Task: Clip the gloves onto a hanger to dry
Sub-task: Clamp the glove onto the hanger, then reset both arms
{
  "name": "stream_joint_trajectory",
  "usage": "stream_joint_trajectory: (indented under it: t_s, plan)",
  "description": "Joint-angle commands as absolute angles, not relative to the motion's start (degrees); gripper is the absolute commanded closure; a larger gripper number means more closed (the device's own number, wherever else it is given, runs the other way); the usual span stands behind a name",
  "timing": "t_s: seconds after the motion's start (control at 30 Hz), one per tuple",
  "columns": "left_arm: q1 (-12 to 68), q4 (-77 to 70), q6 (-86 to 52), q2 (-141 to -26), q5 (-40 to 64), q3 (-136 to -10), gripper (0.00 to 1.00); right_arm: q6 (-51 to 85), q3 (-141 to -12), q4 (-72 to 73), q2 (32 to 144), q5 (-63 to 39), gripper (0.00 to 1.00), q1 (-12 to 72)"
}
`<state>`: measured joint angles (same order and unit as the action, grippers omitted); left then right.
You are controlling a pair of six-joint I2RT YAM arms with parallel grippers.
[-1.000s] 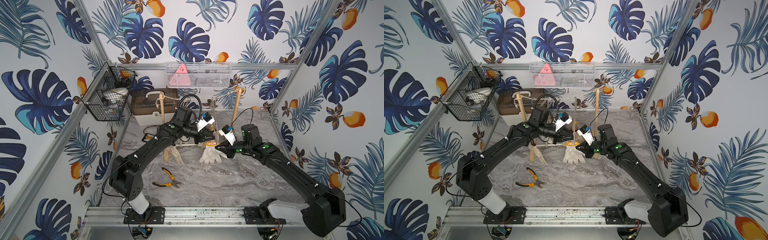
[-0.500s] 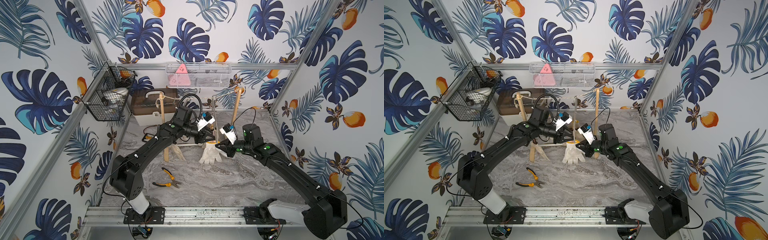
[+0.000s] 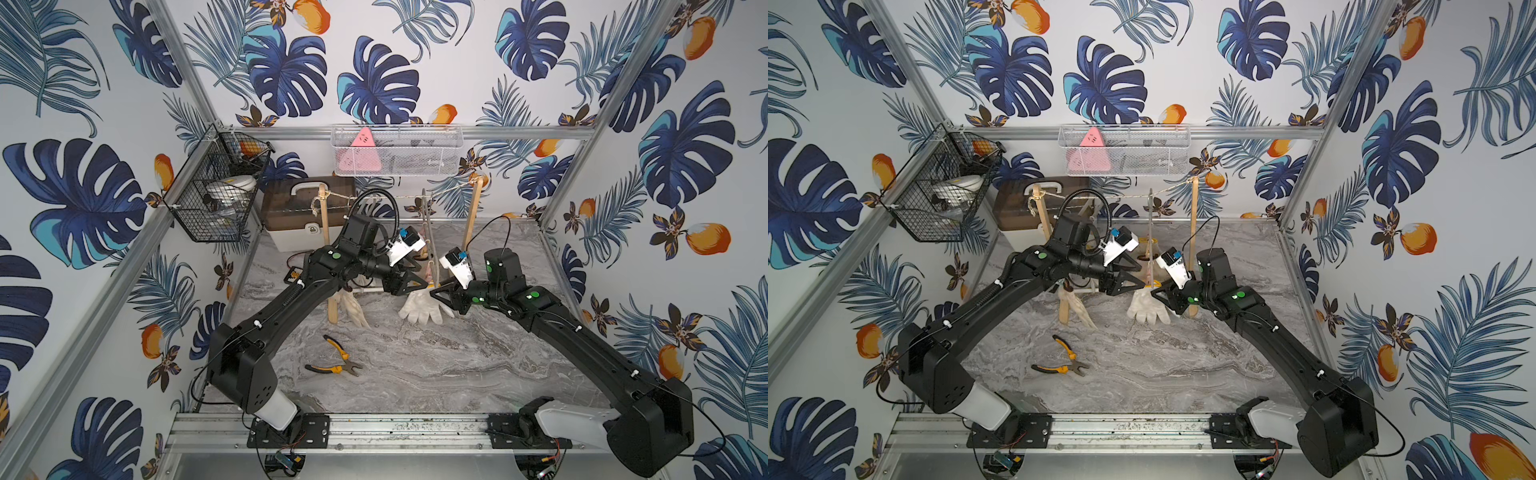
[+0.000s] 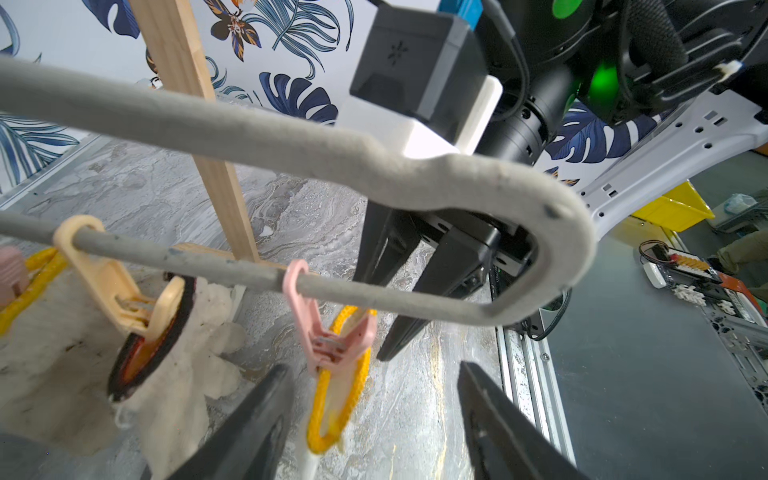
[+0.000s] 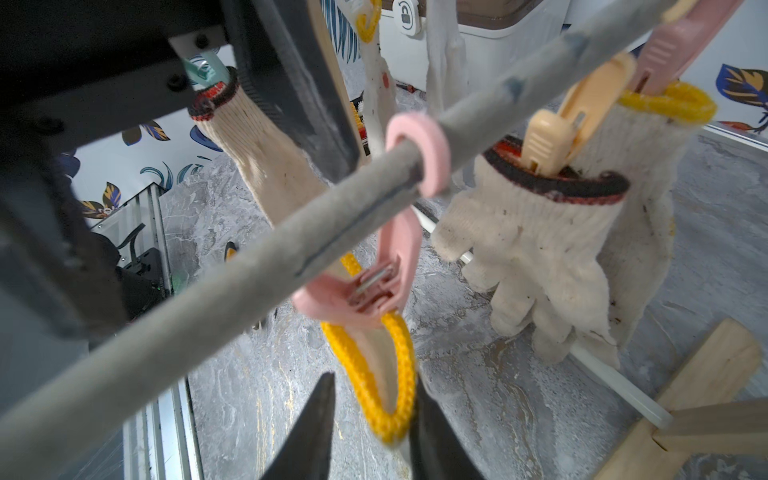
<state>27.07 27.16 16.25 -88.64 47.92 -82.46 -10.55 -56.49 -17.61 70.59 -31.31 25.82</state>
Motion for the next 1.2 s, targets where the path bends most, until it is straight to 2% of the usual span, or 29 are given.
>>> stream_joint_trajectory:
  t_s: [0.0, 0.23, 0.33, 0.43, 0.6, 0.77, 0.9, 1.03, 1.17]
  plan:
    - [27.1, 28.3, 15.7, -85.8, 46.3, -81.0, 0.29, -11.5, -56.2, -18.5, 70.4, -28.6, 0.56, 25.8]
    - [27.0, 33.7, 13.4, -78.8, 39.8, -81.1, 0.27, -8.9, -56.6, -21.8, 67.4, -24.6, 0.4, 25.0]
    - [27.1, 38.0, 11.8, -74.9, 33.9, -82.5, 0.25, -5.9, -57.1, -25.1, 64.4, -19.9, 0.25, 23.7]
    - [26.5, 43.1, 10.8, -71.3, 27.6, -84.9, 0.24, -1.5, -57.6, -28.5, 61.0, -15.8, 0.18, 21.5]
    - [24.1, 45.7, 6.4, -65.7, 17.0, -86.5, 0.22, 5.1, -58.8, -32.8, 58.0, -9.5, 0.14, 17.6]
    - [22.6, 47.0, -0.3, -61.2, -2.9, -86.7, 0.23, 8.2, -64.2, -37.4, 60.7, -1.0, 0.12, 16.3]
    - [21.3, 43.8, -3.3, -56.7, -13.5, -84.3, 0.25, 8.4, -68.2, -39.3, 63.5, 3.0, 0.12, 16.1]
    - [18.9, 42.6, -3.9, -58.2, -19.4, -85.3, 0.25, 9.1, -69.6, -39.5, 65.3, 6.4, 0.11, 15.7]
    - [10.5, 39.7, -5.9, -60.7, -17.2, -84.6, 0.24, 10.5, -70.5, -39.7, 66.8, 11.4, 0.06, 14.9]
